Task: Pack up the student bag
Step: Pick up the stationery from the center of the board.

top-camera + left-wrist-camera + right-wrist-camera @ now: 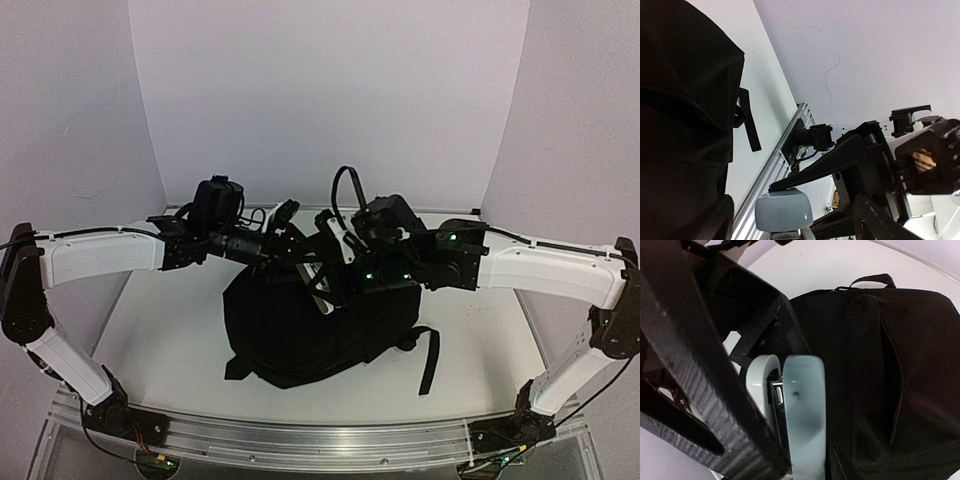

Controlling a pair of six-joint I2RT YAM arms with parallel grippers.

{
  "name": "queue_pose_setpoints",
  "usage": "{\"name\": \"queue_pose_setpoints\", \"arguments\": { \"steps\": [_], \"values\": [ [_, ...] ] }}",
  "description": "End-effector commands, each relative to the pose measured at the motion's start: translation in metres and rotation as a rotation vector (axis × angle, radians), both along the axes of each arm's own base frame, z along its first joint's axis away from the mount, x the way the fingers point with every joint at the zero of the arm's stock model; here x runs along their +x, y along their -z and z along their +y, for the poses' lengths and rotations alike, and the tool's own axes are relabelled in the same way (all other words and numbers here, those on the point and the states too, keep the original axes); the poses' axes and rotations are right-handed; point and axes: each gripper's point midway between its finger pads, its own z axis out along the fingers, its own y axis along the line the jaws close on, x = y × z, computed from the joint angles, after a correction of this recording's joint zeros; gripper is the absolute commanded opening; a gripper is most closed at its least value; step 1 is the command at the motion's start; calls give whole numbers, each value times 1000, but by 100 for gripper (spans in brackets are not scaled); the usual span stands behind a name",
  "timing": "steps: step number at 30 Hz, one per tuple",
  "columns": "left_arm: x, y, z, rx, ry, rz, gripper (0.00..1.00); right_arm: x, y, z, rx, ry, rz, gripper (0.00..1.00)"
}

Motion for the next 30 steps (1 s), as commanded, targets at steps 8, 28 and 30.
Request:
{"name": "queue_pose_setpoints", "arguments": {
  "steps": [8, 28, 30],
  "values": [
    [-2, -6, -7, -27, 48, 0, 36, 13, -25, 10, 40, 33, -86, 30],
    [51, -10, 52, 2, -365, -29, 0, 46, -50, -46, 54, 343, -184, 93],
    [55, -8, 66, 7, -405, -16, 0, 54, -39, -52, 39, 374, -164, 86]
  ]
}}
